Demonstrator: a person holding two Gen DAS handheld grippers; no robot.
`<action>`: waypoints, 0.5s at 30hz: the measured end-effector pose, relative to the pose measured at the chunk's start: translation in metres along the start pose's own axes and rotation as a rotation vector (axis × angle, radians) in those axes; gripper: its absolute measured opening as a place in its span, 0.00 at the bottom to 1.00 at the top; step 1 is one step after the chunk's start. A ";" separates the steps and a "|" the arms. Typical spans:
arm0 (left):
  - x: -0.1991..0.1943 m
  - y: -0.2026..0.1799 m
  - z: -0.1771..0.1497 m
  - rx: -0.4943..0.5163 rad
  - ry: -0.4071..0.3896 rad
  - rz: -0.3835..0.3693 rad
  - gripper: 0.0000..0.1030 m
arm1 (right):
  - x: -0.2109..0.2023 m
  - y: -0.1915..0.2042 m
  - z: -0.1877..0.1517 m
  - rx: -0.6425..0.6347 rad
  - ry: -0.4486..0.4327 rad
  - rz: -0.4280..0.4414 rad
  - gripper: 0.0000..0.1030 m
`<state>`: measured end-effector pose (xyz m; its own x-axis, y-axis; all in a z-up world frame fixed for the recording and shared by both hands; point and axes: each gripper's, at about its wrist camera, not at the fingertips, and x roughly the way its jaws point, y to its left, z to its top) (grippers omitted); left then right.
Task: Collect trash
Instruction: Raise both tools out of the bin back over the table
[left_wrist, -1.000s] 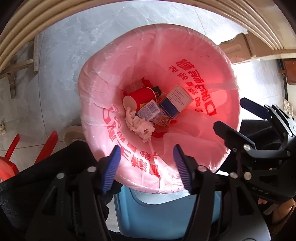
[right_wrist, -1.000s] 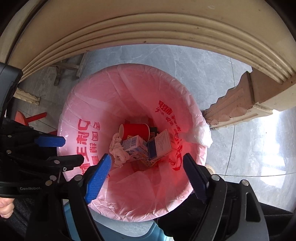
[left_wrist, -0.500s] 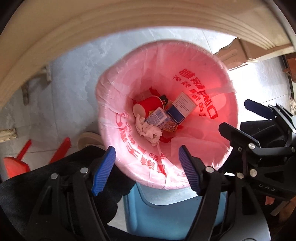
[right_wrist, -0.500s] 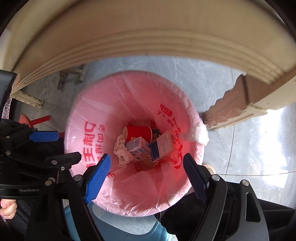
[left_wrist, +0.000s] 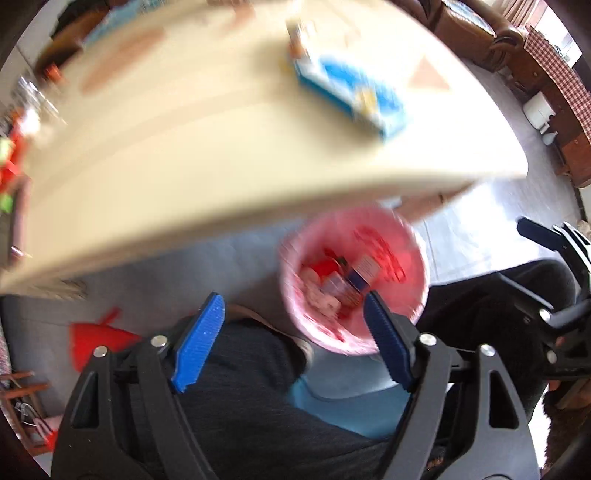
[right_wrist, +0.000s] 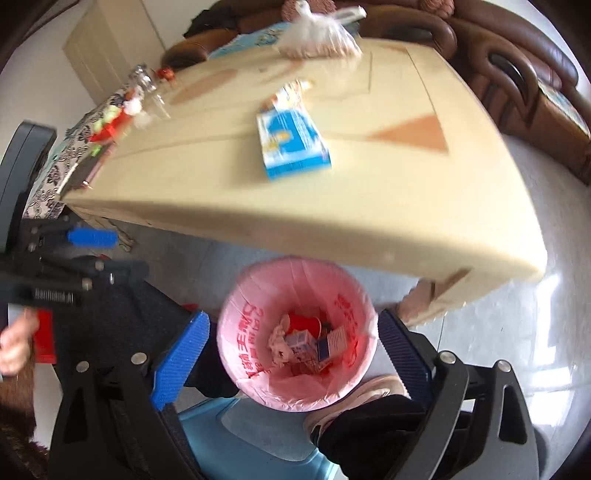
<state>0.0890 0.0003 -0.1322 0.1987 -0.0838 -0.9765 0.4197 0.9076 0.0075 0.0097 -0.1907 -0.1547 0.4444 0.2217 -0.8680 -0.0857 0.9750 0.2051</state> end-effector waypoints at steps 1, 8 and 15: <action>-0.017 0.003 0.010 0.010 -0.019 0.021 0.75 | -0.014 0.003 0.009 -0.019 -0.015 0.006 0.88; -0.093 -0.001 0.071 0.076 -0.064 0.006 0.79 | -0.071 0.017 0.065 -0.134 -0.053 0.056 0.93; -0.119 -0.011 0.132 0.091 -0.044 0.014 0.79 | -0.108 0.017 0.123 -0.120 -0.068 0.132 0.93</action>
<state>0.1779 -0.0539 0.0122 0.2436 -0.0910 -0.9656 0.4949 0.8679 0.0430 0.0697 -0.2001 -0.0024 0.4808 0.3500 -0.8039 -0.2512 0.9334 0.2562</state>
